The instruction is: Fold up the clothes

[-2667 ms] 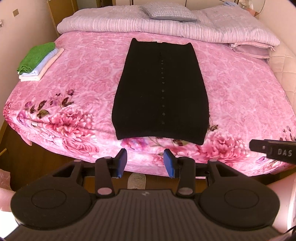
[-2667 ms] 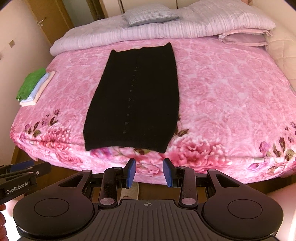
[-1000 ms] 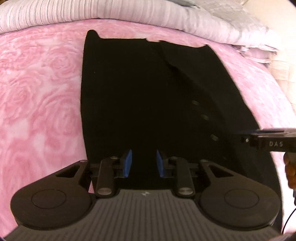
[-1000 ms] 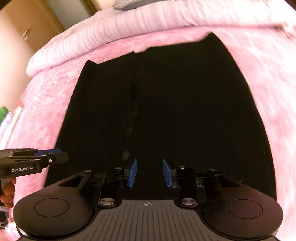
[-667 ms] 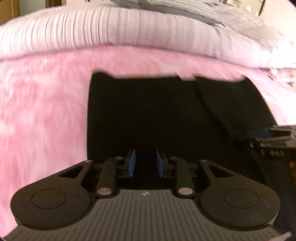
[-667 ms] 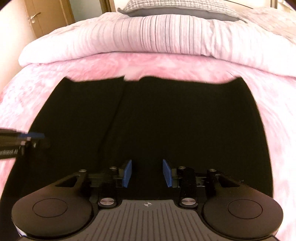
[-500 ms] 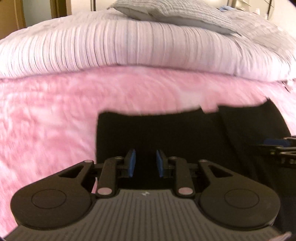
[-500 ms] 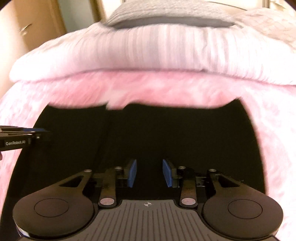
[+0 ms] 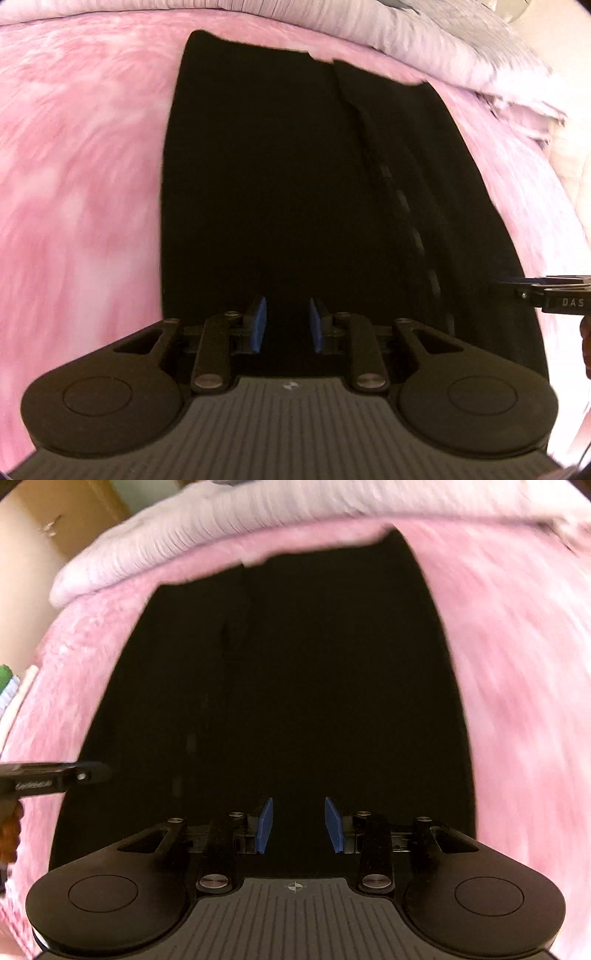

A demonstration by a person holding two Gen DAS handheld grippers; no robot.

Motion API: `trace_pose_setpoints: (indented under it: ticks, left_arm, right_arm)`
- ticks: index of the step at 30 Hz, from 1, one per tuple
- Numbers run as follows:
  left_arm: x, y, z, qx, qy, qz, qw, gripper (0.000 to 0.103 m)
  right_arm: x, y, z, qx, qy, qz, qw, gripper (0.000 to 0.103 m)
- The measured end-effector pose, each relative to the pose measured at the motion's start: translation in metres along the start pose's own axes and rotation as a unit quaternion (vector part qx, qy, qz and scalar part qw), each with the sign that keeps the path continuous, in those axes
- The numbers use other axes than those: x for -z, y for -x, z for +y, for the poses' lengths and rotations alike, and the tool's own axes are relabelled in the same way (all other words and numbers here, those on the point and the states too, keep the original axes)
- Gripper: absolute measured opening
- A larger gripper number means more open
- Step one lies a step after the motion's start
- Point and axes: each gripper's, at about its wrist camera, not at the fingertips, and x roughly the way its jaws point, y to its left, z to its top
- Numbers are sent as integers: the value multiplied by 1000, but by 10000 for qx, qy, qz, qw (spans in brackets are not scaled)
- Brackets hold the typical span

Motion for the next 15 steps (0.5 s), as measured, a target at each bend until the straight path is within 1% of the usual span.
trace_pose_setpoints:
  ticks: [2, 5, 8, 10, 12, 15]
  left_arm:
    - [32, 22, -10, -34, -150, -33, 9999, 20]
    - [72, 44, -15, 35, -115, -28, 9999, 20]
    - [106, 63, -18, -23, -107, -2, 9999, 20]
    - [125, 76, -20, -97, -133, 51, 9999, 20]
    - [139, 88, -22, -199, -289, 44, 9994, 20]
    - [161, 97, -23, -180, -517, -98, 9985, 22]
  right_arm:
    - [38, 15, 5, 187, -25, 30, 9998, 36]
    - [96, 36, 16, 495, -25, 84, 9987, 36]
    - [141, 54, 25, 745, -111, 185, 9970, 36]
    - [163, 66, 30, 831, -155, 206, 9962, 36]
    - [179, 75, 30, 825, -169, 154, 9963, 36]
    - [203, 85, 27, 745, -91, -138, 9971, 36]
